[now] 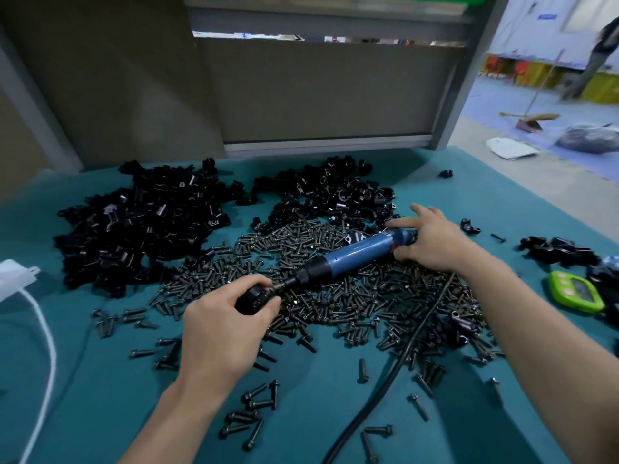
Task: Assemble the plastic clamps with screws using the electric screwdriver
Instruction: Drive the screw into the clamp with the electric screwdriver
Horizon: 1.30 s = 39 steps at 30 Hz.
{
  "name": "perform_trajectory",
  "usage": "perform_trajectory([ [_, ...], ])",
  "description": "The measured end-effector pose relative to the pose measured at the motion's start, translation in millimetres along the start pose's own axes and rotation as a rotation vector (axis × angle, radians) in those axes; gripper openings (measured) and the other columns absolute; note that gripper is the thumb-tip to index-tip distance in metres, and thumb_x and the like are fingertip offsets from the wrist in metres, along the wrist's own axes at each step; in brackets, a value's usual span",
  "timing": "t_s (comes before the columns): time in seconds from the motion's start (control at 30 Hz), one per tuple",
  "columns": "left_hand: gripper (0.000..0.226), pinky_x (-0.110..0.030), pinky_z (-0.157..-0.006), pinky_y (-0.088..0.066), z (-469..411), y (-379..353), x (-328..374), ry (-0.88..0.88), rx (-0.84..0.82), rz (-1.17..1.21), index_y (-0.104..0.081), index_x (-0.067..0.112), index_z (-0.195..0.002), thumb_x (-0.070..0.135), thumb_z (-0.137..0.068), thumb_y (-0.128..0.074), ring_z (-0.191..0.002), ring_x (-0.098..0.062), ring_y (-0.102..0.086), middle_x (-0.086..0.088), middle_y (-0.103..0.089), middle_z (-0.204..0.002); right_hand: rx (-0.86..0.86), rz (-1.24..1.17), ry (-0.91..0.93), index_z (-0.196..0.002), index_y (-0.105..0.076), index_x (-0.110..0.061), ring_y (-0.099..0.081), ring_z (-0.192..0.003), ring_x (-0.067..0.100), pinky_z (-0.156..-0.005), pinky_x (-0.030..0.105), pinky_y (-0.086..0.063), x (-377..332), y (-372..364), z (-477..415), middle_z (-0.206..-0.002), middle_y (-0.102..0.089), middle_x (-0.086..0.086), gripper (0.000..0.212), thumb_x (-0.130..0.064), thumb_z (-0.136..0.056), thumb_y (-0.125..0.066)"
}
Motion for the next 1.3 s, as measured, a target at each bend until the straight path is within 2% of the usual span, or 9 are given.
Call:
perform_trajectory([
  [0.07, 0.042, -0.031, -0.040, -0.050, -1, 0, -1, -0.012, 0.007, -0.006, -0.065, 0.063, -0.093, 0.029, -0.081, -0.088, -0.048, -0.012, -0.060, 0.023, -0.069, -0.070, -0.026, -0.097, 0.009, -0.139, -0.060, -0.044, -0.055, -0.128, 0.028, -0.101, 0.035, -0.044, 4, 3, -5, -0.153, -0.052, 0.005, 0.055, -0.036, -0.088, -0.078],
  [0.13, 0.041, -0.031, -0.038, -0.048, -1, -2, -2, -0.010, 0.002, -0.011, -0.066, 0.062, -0.093, 0.030, -0.081, -0.088, -0.046, -0.013, -0.058, 0.020, -0.069, -0.068, -0.031, -0.218, 0.035, -0.135, -0.064, -0.043, -0.062, -0.119, 0.024, -0.096, 0.030, -0.044, 7, 1, -9, -0.138, -0.065, 0.000, 0.053, -0.031, -0.086, -0.081],
  [0.23, 0.043, -0.030, -0.037, -0.048, -1, -6, -3, 0.009, -0.017, -0.009, -0.067, 0.063, -0.093, 0.029, -0.079, -0.089, -0.045, -0.013, -0.058, 0.021, -0.069, -0.069, -0.040, -0.416, 0.041, -0.130, -0.069, -0.042, -0.060, -0.122, 0.021, -0.101, 0.032, -0.043, 13, -6, -10, -0.130, -0.067, -0.004, 0.051, -0.022, -0.086, -0.083],
  [0.33, 0.044, -0.027, -0.035, -0.048, 0, -7, -5, 0.024, -0.016, -0.012, -0.068, 0.063, -0.090, 0.028, -0.078, -0.090, -0.048, -0.014, -0.061, 0.023, -0.069, -0.070, -0.005, -0.429, 0.074, -0.124, -0.070, -0.048, -0.062, -0.114, 0.018, -0.090, 0.029, -0.045, 17, -8, -11, -0.124, -0.069, -0.007, 0.047, -0.023, -0.087, -0.083],
  [0.5, 0.044, -0.021, -0.034, -0.044, 1, -3, -4, 0.026, 0.009, -0.003, -0.070, 0.063, -0.090, 0.027, -0.075, -0.092, -0.048, -0.015, -0.060, 0.022, -0.069, -0.068, 0.078, -0.390, 0.119, -0.113, -0.071, -0.058, -0.063, -0.097, 0.004, -0.065, 0.000, -0.036, 25, 0, -9, -0.107, -0.070, -0.017, 0.047, -0.025, -0.082, -0.086],
  [0.63, 0.043, -0.026, -0.034, -0.046, 0, -4, -5, 0.034, 0.004, -0.009, -0.070, 0.062, -0.091, 0.028, -0.075, -0.092, -0.047, -0.017, -0.060, 0.020, -0.070, -0.067, 0.061, -0.394, 0.157, -0.120, -0.072, -0.049, -0.064, -0.107, 0.006, -0.089, 0.016, -0.043, 19, -6, -7, -0.116, -0.071, -0.014, 0.057, -0.033, -0.069, -0.093],
  [0.87, 0.043, -0.019, -0.034, -0.043, 1, -5, -7, 0.051, -0.005, 0.022, -0.071, 0.062, -0.089, 0.027, -0.075, -0.093, -0.043, -0.010, -0.056, 0.019, -0.070, -0.067, 0.015, -0.515, 0.130, -0.120, -0.074, -0.041, -0.067, -0.113, 0.014, -0.105, 0.032, -0.047, 19, -13, -19, -0.122, -0.074, -0.008, 0.054, -0.020, -0.074, -0.092],
  [1.03, 0.043, -0.018, -0.033, -0.042, 2, -5, -6, 0.045, -0.013, 0.032, -0.072, 0.061, -0.089, 0.025, -0.075, -0.092, -0.042, -0.008, -0.055, 0.019, -0.070, -0.067, -0.011, -0.535, 0.116, -0.105, -0.077, -0.049, -0.066, -0.110, 0.014, -0.098, 0.029, -0.047, 23, -15, -27, -0.115, -0.075, -0.008, 0.048, -0.019, -0.072, -0.094],
  [1.3, 0.044, -0.021, -0.033, -0.044, 2, -5, -6, 0.047, -0.014, 0.018, -0.071, 0.061, -0.089, 0.026, -0.075, -0.092, -0.047, -0.014, -0.060, 0.019, -0.070, -0.067, -0.044, -0.403, 0.167, -0.107, -0.077, -0.051, -0.064, -0.092, -0.002, -0.076, 0.018, -0.046, 26, -4, -36, -0.106, -0.077, -0.012, 0.044, -0.038, -0.069, -0.095],
])
Point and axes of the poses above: each hand's wrist, its own z-axis away from the middle knuckle, its own y-axis out of the back of the hand, x = y × z, the point moved 9 cm from there along -z, towards the middle knuckle
